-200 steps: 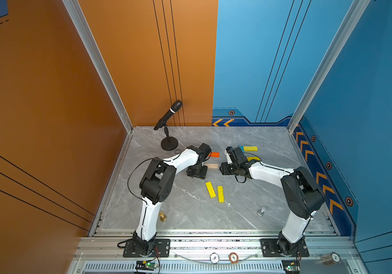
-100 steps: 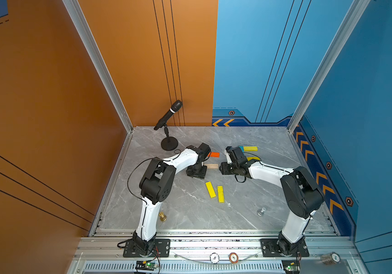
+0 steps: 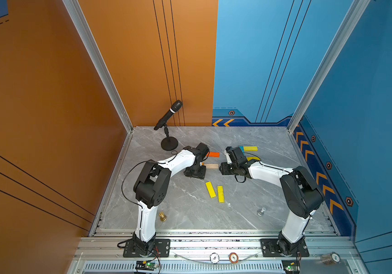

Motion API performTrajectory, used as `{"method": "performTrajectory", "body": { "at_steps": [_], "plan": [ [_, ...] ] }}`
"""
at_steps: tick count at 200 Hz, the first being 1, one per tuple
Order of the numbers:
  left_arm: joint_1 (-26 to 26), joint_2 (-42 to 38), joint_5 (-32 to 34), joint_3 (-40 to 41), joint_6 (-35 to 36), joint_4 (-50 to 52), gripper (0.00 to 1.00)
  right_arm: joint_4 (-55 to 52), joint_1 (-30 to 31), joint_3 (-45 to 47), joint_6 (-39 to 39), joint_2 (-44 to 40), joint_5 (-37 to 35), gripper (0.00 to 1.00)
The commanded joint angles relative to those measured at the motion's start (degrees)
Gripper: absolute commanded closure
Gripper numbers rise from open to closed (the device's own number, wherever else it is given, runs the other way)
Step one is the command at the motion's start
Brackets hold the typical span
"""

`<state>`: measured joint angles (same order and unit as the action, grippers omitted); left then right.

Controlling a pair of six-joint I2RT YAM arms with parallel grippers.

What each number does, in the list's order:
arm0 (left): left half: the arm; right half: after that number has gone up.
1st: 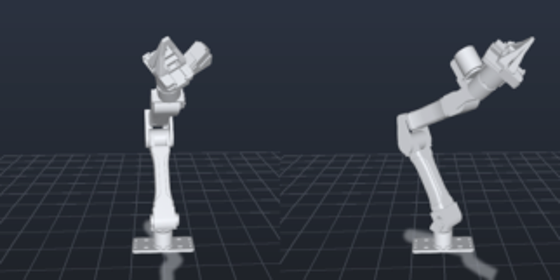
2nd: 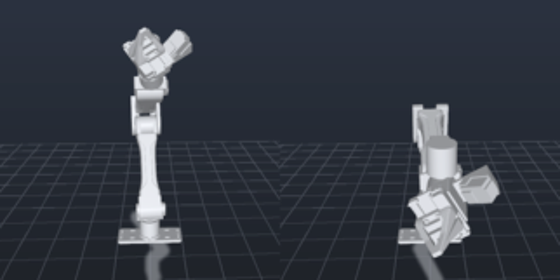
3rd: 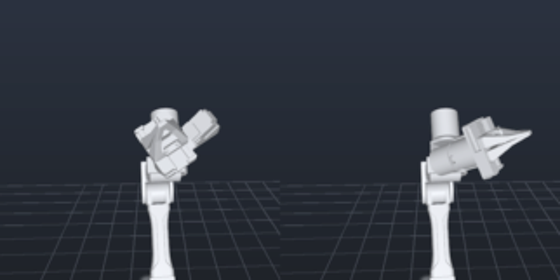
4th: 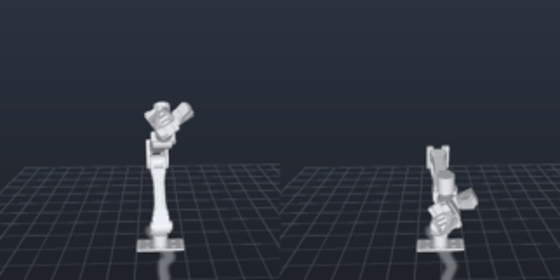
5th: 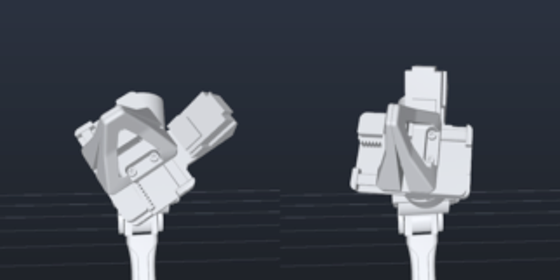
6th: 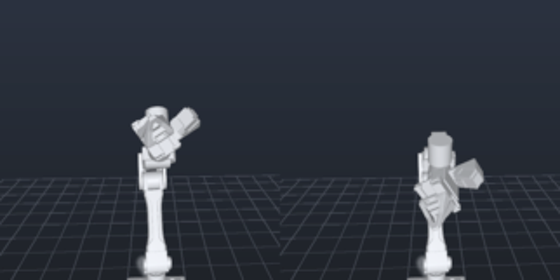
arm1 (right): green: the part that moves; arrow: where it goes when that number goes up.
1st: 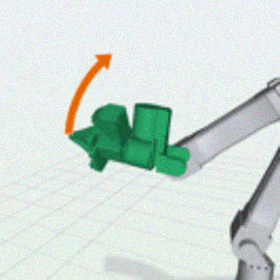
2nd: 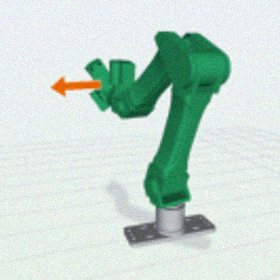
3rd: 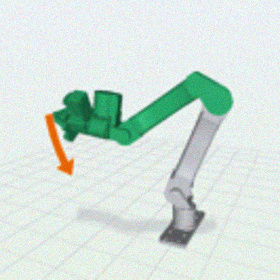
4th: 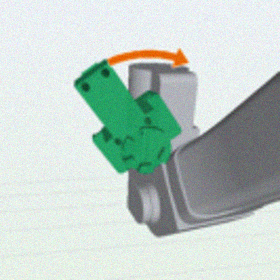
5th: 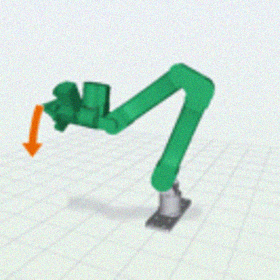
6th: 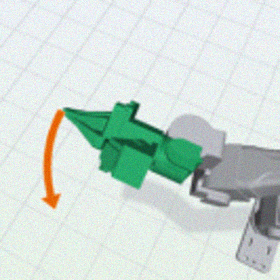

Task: Assemble the number 6 with building blocks
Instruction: Adjust the building block at the center of the board.

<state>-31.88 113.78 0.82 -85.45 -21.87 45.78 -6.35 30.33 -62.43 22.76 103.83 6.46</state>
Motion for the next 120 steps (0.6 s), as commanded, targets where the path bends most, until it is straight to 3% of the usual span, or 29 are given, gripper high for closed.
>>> {"method": "performTrajectory", "body": {
  "at_steps": [1, 120],
  "plan": [
    [0.6, -2.3, -1.8, -0.1, -2.1, -2.1, 0.32, 0.9, -0.1, -0.5, 0.5, -0.6, -0.2, 0.50],
    [1.0, 5.8, -1.1, -5.1, -3.0, -2.1, 0.31, 0.7, -0.3, -0.3, 0.5, -0.7, 0.2, 0.50]
  ]
}}
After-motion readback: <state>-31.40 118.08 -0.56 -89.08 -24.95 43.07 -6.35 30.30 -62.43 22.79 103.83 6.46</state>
